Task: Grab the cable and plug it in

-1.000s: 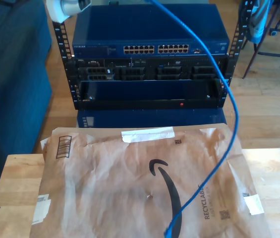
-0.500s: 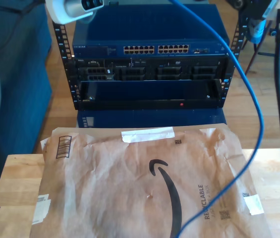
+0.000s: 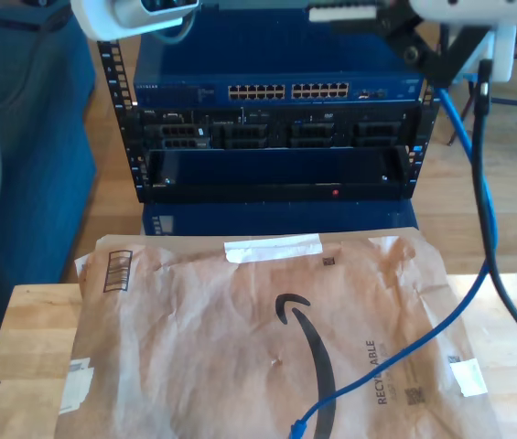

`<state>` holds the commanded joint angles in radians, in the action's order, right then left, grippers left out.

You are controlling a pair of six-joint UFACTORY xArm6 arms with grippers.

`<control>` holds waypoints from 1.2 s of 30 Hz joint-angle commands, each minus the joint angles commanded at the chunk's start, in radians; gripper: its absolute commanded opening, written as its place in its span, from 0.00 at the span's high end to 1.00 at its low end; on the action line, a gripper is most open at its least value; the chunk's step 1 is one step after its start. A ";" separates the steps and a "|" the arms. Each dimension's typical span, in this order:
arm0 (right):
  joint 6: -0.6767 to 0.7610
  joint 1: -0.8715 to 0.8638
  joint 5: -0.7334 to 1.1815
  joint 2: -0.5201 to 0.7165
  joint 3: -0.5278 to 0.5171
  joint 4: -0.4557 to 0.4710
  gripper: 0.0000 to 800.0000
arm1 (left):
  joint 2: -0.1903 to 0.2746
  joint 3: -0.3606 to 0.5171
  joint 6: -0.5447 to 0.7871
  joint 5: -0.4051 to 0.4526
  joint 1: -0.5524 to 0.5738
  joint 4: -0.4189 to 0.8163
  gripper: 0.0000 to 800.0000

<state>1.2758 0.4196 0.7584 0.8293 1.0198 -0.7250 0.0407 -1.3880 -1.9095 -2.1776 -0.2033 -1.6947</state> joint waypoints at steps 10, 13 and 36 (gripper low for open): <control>-0.078 0.029 -0.051 0.002 -0.026 -0.002 0.01 | 0.002 0.049 -0.012 -0.009 -0.002 0.000 1.00; -0.078 0.031 -0.051 -0.006 -0.037 -0.002 0.01 | 0.002 0.051 -0.012 -0.009 -0.002 -0.002 1.00; -0.121 0.169 -0.167 -0.060 -0.038 0.000 0.07 | 0.003 0.051 -0.002 -0.084 -0.003 -0.046 1.00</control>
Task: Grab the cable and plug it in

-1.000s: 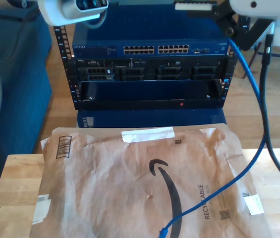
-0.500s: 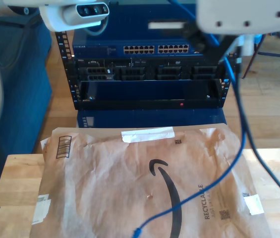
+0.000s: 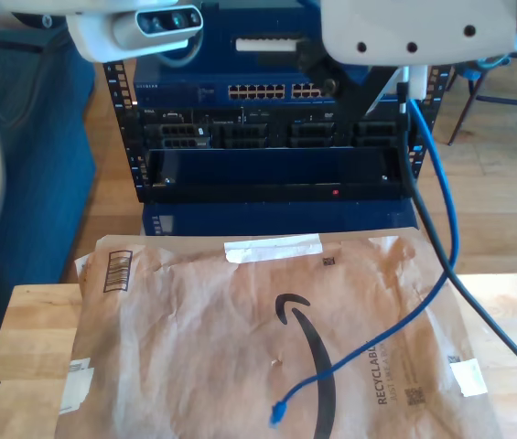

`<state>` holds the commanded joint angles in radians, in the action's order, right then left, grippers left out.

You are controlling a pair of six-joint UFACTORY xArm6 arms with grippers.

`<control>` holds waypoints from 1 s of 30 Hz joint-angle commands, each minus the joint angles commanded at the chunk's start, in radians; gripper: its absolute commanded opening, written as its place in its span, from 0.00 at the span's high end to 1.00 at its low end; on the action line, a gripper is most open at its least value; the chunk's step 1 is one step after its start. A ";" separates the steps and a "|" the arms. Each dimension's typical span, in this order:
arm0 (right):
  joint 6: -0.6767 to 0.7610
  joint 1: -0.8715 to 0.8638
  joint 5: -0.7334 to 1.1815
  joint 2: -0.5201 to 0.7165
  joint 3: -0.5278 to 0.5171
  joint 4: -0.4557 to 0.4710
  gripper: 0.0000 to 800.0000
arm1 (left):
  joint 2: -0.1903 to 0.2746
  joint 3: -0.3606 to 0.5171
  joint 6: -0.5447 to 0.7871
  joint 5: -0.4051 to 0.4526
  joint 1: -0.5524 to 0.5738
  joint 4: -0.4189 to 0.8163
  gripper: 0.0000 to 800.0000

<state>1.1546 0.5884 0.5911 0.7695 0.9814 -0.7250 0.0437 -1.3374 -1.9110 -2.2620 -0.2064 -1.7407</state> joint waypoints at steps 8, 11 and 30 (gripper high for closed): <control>0.003 0.002 -0.008 0.009 -0.005 -0.002 0.17 | 0.000 -0.002 0.000 0.000 0.000 -0.002 0.99; 0.003 0.002 -0.008 0.009 -0.006 -0.002 0.22 | 0.002 -0.002 0.000 -0.002 0.000 -0.002 1.00; 0.014 0.000 -0.040 0.023 -0.029 -0.005 0.54 | 0.005 0.000 -0.002 -0.003 -0.002 -0.002 0.99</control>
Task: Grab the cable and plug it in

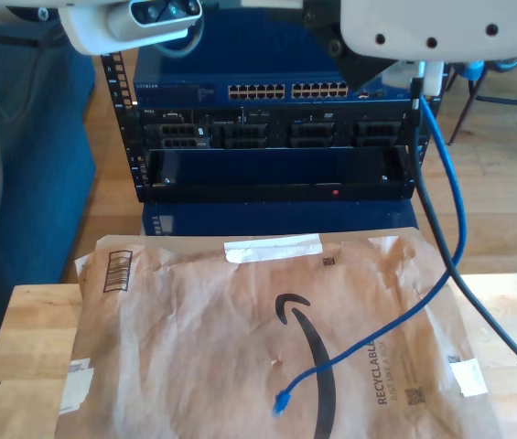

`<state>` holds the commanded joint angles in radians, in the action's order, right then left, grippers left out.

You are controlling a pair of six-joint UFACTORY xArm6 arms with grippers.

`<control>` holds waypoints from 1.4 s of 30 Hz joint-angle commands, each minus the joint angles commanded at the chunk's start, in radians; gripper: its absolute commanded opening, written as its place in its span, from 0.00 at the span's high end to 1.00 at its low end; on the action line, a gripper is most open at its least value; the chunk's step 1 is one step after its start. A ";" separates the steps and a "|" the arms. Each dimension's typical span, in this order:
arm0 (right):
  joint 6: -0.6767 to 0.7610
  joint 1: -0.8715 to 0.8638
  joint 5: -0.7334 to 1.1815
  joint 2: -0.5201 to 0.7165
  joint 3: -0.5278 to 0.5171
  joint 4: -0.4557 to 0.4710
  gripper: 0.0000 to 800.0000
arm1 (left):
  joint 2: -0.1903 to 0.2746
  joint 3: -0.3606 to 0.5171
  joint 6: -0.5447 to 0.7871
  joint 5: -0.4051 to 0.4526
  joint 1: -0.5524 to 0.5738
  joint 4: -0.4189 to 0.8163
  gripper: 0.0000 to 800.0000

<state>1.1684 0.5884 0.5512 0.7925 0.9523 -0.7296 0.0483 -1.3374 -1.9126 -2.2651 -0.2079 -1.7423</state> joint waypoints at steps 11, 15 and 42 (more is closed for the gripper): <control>0.000 0.000 -0.002 0.000 0.000 -0.018 0.72 | 0.002 -0.002 0.000 0.002 0.000 0.000 0.99; 0.000 0.000 -0.002 0.000 0.000 -0.018 0.74 | 0.002 -0.003 0.000 0.002 0.000 0.000 0.99; 0.002 0.000 -0.044 0.000 -0.017 -0.026 1.00 | 0.000 -0.002 -0.008 -0.025 0.003 -0.041 0.40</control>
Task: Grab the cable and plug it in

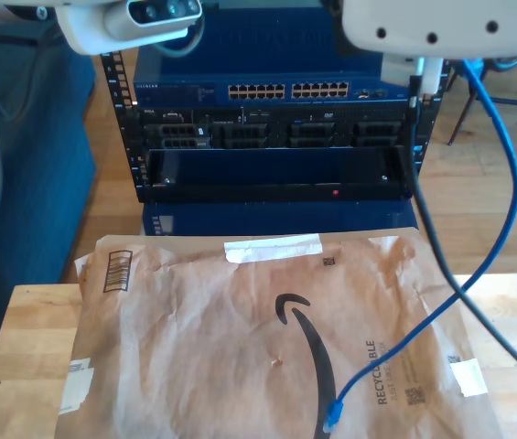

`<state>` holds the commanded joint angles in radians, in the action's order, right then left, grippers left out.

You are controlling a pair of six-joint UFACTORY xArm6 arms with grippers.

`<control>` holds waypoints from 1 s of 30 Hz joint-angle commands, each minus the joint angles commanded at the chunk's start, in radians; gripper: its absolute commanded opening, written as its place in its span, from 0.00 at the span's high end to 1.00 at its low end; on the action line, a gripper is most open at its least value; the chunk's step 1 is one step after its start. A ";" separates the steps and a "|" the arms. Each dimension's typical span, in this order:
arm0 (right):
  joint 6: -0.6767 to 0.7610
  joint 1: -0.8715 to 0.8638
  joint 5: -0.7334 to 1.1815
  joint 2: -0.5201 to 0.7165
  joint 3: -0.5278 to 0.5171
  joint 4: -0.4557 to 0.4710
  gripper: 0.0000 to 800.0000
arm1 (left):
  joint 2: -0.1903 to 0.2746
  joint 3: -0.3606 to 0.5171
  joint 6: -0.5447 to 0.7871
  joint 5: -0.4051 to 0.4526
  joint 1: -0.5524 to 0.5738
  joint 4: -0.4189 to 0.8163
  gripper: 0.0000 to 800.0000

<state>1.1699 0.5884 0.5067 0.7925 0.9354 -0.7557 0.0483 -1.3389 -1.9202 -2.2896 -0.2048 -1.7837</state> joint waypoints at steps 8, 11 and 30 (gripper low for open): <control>0.055 0.000 0.005 -0.011 0.002 -0.003 1.00 | 0.000 -0.005 -0.006 0.026 -0.003 0.003 0.06; 0.092 -0.003 0.021 -0.034 0.005 0.003 1.00 | 0.000 -0.005 -0.006 0.115 -0.051 0.041 0.02; 0.293 -0.479 0.577 -0.061 0.005 0.014 1.00 | 0.018 -0.014 0.012 0.364 -0.180 0.741 0.00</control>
<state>1.4630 0.1097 1.0836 0.7311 0.9400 -0.7419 0.0667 -1.3527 -1.9080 -1.9260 -0.3844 -1.0426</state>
